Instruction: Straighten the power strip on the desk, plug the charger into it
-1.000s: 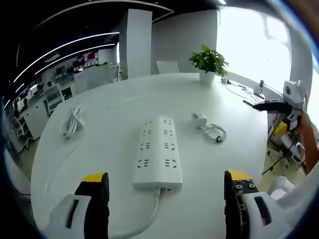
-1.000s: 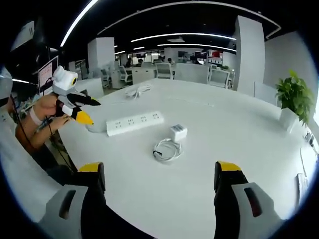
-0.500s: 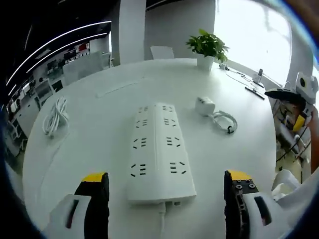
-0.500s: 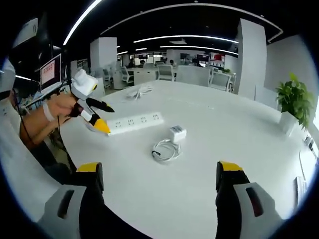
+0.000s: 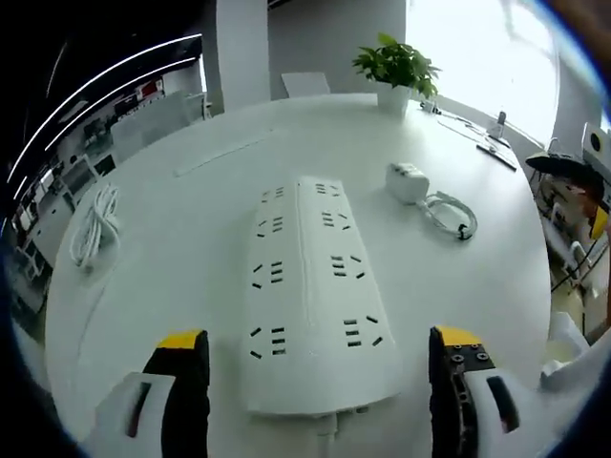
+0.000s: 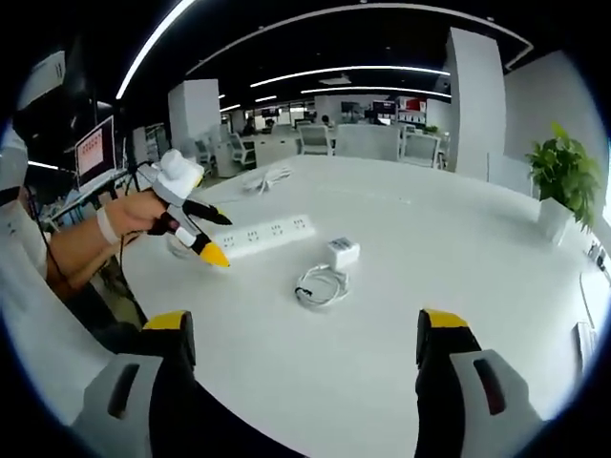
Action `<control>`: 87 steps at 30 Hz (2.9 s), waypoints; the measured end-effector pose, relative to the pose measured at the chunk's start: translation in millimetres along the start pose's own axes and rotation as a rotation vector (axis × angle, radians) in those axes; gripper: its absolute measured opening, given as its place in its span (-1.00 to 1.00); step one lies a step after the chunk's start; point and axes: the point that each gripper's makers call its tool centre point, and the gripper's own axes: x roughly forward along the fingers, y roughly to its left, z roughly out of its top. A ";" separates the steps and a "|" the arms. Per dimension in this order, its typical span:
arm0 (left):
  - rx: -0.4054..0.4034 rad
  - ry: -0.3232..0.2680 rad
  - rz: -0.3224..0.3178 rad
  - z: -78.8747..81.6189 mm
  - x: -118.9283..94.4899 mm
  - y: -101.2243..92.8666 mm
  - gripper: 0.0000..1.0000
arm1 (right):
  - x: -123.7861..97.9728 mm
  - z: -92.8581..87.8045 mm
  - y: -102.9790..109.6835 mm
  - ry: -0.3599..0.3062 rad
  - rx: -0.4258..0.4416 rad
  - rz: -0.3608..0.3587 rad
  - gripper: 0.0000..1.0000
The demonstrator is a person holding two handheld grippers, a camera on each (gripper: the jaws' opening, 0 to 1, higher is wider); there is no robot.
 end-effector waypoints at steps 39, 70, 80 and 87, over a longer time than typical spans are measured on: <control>-0.048 0.020 0.031 3.0 3.5 3.4 0.47 | 24.5 26.4 26.8 0.032 -0.175 0.181 0.66; -0.029 0.009 0.016 2.1 6.9 -3.6 0.48 | 246.8 89.9 64.7 0.308 -1.144 0.660 0.70; -0.031 0.010 0.017 2.8 9.0 -3.1 0.47 | 280.3 59.3 52.1 0.509 -1.469 0.689 0.71; -0.031 0.018 0.017 2.6 8.3 -3.0 0.47 | 290.4 54.9 59.1 0.527 -1.578 0.739 0.69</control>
